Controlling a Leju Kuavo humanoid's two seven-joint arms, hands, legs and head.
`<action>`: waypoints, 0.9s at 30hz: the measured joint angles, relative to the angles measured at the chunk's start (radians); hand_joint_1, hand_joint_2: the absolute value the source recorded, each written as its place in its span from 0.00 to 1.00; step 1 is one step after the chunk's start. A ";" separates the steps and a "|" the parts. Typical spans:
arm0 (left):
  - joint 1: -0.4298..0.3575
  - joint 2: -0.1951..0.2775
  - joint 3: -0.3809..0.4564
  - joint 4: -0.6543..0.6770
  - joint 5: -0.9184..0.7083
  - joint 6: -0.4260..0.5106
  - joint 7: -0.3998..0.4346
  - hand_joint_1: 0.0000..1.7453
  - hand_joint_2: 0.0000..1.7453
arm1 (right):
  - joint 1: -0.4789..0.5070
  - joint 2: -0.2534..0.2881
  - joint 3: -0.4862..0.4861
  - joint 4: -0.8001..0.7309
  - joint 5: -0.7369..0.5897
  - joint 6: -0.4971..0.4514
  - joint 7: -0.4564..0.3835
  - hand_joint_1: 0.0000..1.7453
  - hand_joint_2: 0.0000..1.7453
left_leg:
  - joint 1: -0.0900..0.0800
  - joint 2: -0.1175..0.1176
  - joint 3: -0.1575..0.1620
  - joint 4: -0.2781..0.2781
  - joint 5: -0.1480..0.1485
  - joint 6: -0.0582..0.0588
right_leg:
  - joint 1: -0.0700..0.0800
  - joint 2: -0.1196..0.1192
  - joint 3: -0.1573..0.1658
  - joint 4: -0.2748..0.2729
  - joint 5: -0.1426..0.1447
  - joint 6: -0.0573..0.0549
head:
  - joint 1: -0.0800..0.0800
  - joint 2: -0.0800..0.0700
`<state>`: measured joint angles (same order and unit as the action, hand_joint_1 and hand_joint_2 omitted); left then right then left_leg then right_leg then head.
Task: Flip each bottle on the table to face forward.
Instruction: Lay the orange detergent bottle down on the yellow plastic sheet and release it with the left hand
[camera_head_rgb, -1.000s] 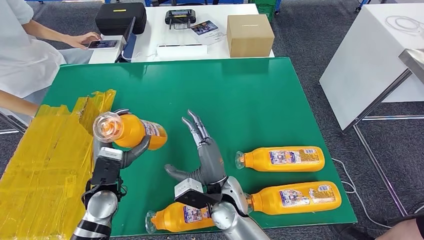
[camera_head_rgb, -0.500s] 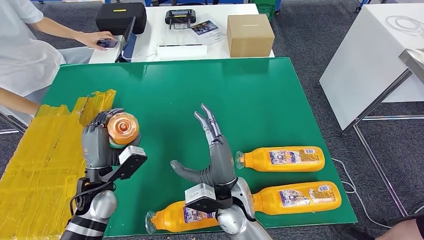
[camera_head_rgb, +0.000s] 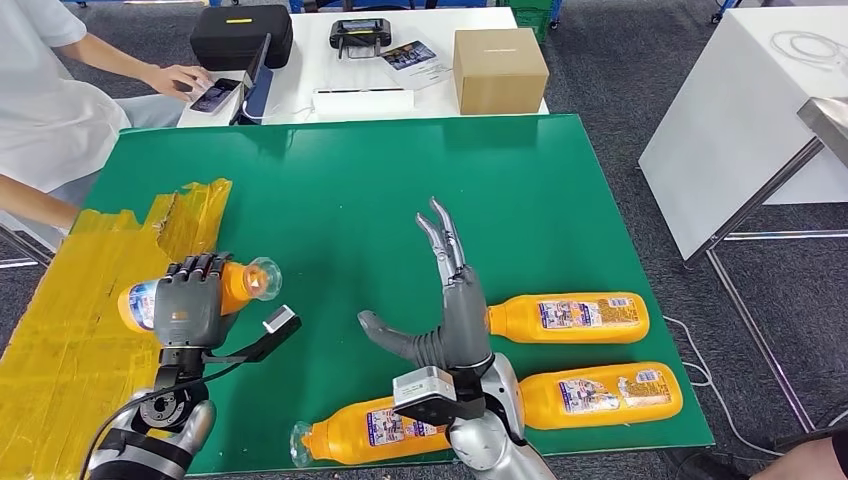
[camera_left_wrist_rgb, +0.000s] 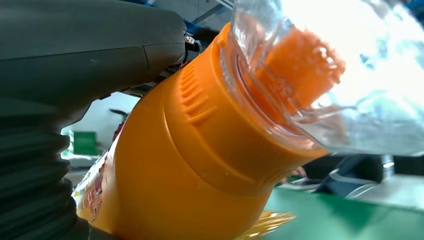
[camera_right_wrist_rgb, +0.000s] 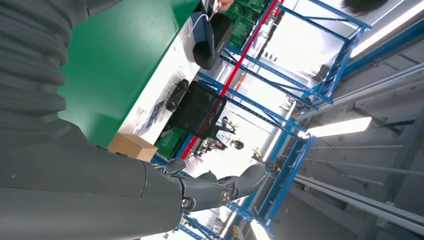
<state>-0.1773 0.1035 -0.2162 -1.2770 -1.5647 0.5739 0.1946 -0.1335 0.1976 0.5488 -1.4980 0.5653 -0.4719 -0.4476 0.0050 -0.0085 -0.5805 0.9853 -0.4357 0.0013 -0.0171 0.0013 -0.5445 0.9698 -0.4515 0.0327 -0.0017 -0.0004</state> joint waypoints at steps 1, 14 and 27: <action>-0.005 0.014 -0.014 0.009 -0.002 -0.011 0.021 1.00 1.00 | 0.000 -0.001 0.000 -0.002 0.001 0.000 0.001 0.00 1.00 | 0.000 0.000 0.000 0.000 0.000 0.000 | 0.000 0.000 0.000 0.000 0.000 0.000 | 0.000 0.000; -0.157 0.116 -0.177 0.261 -0.003 -0.004 0.228 1.00 1.00 | -0.001 -0.004 -0.002 -0.012 0.003 0.018 0.010 0.00 1.00 | 0.000 0.000 0.000 0.000 0.000 0.000 | 0.000 0.000 0.001 0.000 0.000 0.000 | 0.000 0.000; -0.291 0.083 -0.142 0.594 -0.006 0.078 0.076 1.00 1.00 | -0.035 -0.003 0.020 0.011 -0.037 0.042 0.005 0.00 1.00 | 0.000 0.000 0.000 0.000 0.000 0.000 | 0.000 0.000 0.001 0.000 0.000 0.000 | 0.000 0.000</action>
<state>-0.4680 0.1861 -0.3584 -0.6830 -1.5705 0.6516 0.2710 -0.1683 0.1946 0.5690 -1.4872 0.5279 -0.4303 -0.4428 0.0050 -0.0088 -0.5806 0.9853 -0.4356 0.0013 -0.0170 0.0012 -0.5438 0.9702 -0.4515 0.0326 -0.0015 -0.0004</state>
